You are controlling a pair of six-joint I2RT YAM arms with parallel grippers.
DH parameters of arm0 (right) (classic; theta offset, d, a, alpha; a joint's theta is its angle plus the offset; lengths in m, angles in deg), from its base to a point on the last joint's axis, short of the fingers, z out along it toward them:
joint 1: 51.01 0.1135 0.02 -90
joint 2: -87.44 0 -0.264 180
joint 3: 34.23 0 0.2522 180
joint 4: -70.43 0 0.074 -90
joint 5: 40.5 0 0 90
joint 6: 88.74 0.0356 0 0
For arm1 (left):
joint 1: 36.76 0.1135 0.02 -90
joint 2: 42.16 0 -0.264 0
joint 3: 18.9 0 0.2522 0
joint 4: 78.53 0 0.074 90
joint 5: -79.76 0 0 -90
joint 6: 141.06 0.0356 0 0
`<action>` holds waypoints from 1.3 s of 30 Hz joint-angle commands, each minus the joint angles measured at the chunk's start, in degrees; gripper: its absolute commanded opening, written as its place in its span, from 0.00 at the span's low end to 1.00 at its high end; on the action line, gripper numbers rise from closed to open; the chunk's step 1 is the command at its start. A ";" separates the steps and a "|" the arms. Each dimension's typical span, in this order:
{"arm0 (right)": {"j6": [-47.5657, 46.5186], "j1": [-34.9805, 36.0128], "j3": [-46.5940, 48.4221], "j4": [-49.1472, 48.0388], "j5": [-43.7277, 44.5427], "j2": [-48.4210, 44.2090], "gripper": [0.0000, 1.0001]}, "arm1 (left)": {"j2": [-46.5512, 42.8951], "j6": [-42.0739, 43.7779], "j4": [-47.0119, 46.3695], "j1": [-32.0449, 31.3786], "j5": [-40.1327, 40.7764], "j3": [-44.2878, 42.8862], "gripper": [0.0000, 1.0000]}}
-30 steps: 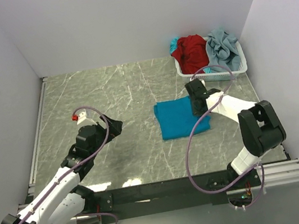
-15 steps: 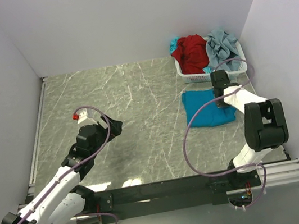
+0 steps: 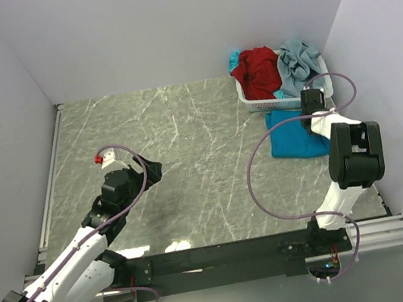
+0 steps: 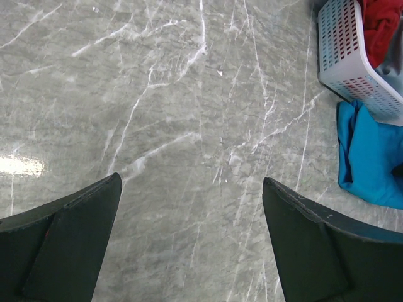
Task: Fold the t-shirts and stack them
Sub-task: Neatly place the folded tshirt to the corner
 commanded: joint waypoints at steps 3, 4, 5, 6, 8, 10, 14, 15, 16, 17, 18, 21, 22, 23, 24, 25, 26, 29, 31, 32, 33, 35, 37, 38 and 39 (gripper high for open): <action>-2.74 -1.07 4.38 -4.53 4.48 1.59 0.54 | -0.73 0.55 -1.73 -0.07 1.60 0.39 0.99; -2.39 -1.15 4.73 -4.09 5.36 1.51 0.57 | -0.73 0.37 -1.91 -0.07 1.86 0.48 1.00; -1.17 -1.07 5.00 -3.91 6.06 1.25 0.81 | -0.73 0.28 -1.74 -0.07 1.86 0.39 1.00; -0.55 -1.07 5.09 -3.39 6.51 0.72 0.86 | -0.73 0.20 -1.56 -0.07 1.95 0.22 0.99; 1.21 -1.07 4.91 -3.03 7.30 -1.91 0.87 | -0.73 0.19 -1.30 -0.07 1.86 -0.14 1.00; 2.62 -0.89 4.82 -1.81 7.30 -6.20 0.88 | -0.73 0.02 -0.77 -0.07 2.04 -0.40 0.99; 10.24 -0.63 2.64 0.83 2.31 -15.26 0.89 | -0.21 -0.68 -0.50 -0.07 1.52 -0.75 1.00; 11.14 -0.28 1.93 2.23 -2.32 -16.85 0.89 | -0.12 -0.95 -0.59 -0.07 1.34 -0.75 0.99; 12.54 0.68 1.23 2.76 -3.50 -19.38 0.89 | 0.06 -0.95 -1.03 -0.07 0.90 -0.75 0.99; 15.43 1.74 -0.26 3.29 -4.47 -20.19 0.90 | 0.32 -1.03 -1.21 -0.07 0.46 -0.66 0.99; 16.50 4.70 -1.14 4.43 -5.35 -20.72 0.90 | 0.50 -1.12 -1.21 -0.07 0.37 -0.75 0.99; 20.28 11.20 -3.17 6.79 -3.00 -19.33 0.91 | 0.85 -1.21 -0.42 -0.07 -0.42 -1.28 0.99; 21.16 12.28 -3.00 7.60 -0.55 -16.54 0.91 | 0.76 -1.30 -0.33 -0.07 -0.59 -1.37 0.99; 22.13 13.34 -2.30 8.56 0.44 -14.94 0.91 | 0.59 -1.30 -0.33 -0.07 -0.68 -1.19 0.99; 22.48 14.13 -1.86 9.27 1.75 -13.27 0.91 | 0.50 -1.47 -0.42 -0.07 -0.86 -1.10 1.00; 22.58 15.18 -1.33 9.88 3.16 -9.78 0.91 | 0.06 -1.56 -0.42 -0.07 -1.12 -0.93 0.99; 22.92 15.54 -0.02 10.76 3.87 -8.09 0.91 | -0.12 -1.56 -0.50 -0.07 -1.21 -0.84 1.00; 22.58 17.12 2.09 12.61 5.80 -2.46 0.91 | -0.56 -1.83 -0.24 -0.07 -0.77 -0.58 0.99; 22.31 17.91 3.06 13.84 5.90 0.70 0.91 | -0.64 -1.65 0.02 -0.07 -0.07 -0.66 0.99; 22.31 18.88 3.59 14.45 6.42 1.50 0.91 | -0.56 -1.65 0.02 0.01 0.19 -0.75 0.99; 22.66 19.23 3.85 16.03 6.86 2.12 0.91 | -0.38 -1.65 0.20 -0.07 0.19 -0.75 0.99; 23.89 20.20 3.68 17.96 8.35 3.00 0.91 | -0.03 -1.48 0.37 0.01 0.81 -1.10 0.99; 24.16 20.38 2.98 19.99 8.79 2.13 0.91 | 0.41 -1.30 0.29 0.01 0.90 -1.19 0.99; 24.07 20.38 2.11 20.26 8.88 1.86 0.91 | 0.58 -1.39 0.20 0.01 0.98 -1.28 1.00; 24.16 20.38 1.93 22.26 9.14 1.60 0.91 | 0.67 -1.39 0.20 0.01 0.99 -1.28 0.99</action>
